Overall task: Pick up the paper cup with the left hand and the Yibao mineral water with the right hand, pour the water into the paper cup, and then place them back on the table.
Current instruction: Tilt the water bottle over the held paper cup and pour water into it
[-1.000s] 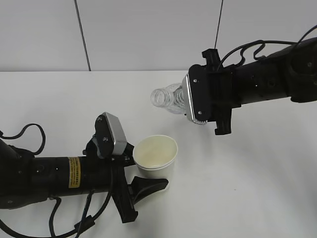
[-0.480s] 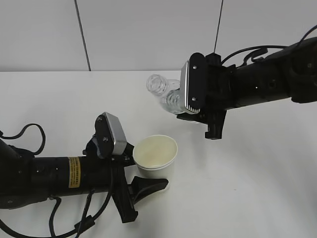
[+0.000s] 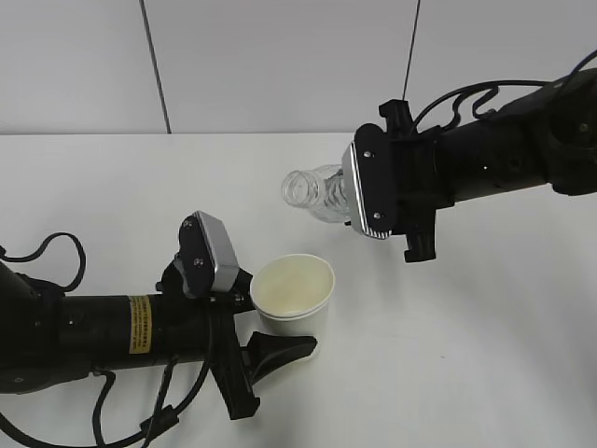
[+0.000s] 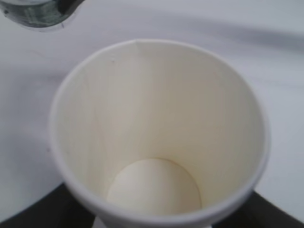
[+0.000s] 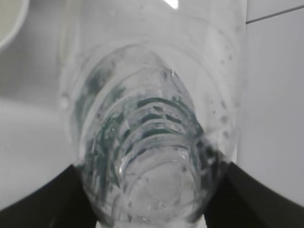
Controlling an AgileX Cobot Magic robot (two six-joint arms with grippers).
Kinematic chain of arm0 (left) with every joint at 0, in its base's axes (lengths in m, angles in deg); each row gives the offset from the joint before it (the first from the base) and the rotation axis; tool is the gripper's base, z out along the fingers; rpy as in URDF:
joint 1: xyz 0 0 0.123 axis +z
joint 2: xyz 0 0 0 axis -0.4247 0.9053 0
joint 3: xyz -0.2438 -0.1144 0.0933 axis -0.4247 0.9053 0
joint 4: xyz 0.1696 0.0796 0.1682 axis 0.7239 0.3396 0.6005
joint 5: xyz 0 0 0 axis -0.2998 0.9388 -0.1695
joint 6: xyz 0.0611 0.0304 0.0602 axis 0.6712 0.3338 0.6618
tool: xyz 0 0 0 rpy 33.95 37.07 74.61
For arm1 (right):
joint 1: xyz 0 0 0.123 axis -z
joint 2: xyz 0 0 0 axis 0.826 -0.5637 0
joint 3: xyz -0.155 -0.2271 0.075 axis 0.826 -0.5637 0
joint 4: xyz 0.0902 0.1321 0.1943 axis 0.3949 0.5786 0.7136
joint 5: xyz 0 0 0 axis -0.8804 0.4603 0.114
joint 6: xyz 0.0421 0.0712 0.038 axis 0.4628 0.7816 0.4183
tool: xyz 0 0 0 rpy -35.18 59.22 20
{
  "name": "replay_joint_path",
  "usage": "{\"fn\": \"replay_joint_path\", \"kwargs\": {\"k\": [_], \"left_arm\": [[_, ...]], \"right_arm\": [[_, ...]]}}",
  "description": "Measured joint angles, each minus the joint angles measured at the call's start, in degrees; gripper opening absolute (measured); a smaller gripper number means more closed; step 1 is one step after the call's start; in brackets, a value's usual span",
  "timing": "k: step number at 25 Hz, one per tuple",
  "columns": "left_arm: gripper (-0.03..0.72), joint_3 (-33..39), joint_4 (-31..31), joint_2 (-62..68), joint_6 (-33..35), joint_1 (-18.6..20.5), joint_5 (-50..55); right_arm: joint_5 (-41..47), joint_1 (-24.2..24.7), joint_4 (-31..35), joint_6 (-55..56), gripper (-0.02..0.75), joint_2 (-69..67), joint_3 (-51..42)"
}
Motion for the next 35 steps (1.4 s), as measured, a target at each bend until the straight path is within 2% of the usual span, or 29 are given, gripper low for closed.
{"fn": "replay_joint_path", "kwargs": {"k": [13,20,27,35], "left_arm": [[0.450,0.0,-0.2,0.0,-0.9,0.0,-0.2],[0.449,0.0,0.2,0.0,-2.9,0.0,-1.4],[0.449,-3.1,5.3,0.0,-7.2,-0.1,-0.4],[0.449,-3.5,6.1,0.0,-8.7,-0.1,0.3]], "right_arm": [[2.3,0.0,0.0,-16.0,0.415,1.6,0.0],[2.9,0.0,0.0,-19.7,0.415,1.6,0.0],[4.1,0.0,0.0,-21.5,0.415,1.6,0.0],[5.1,0.0,0.0,-24.5,0.415,1.6,0.0]]}}
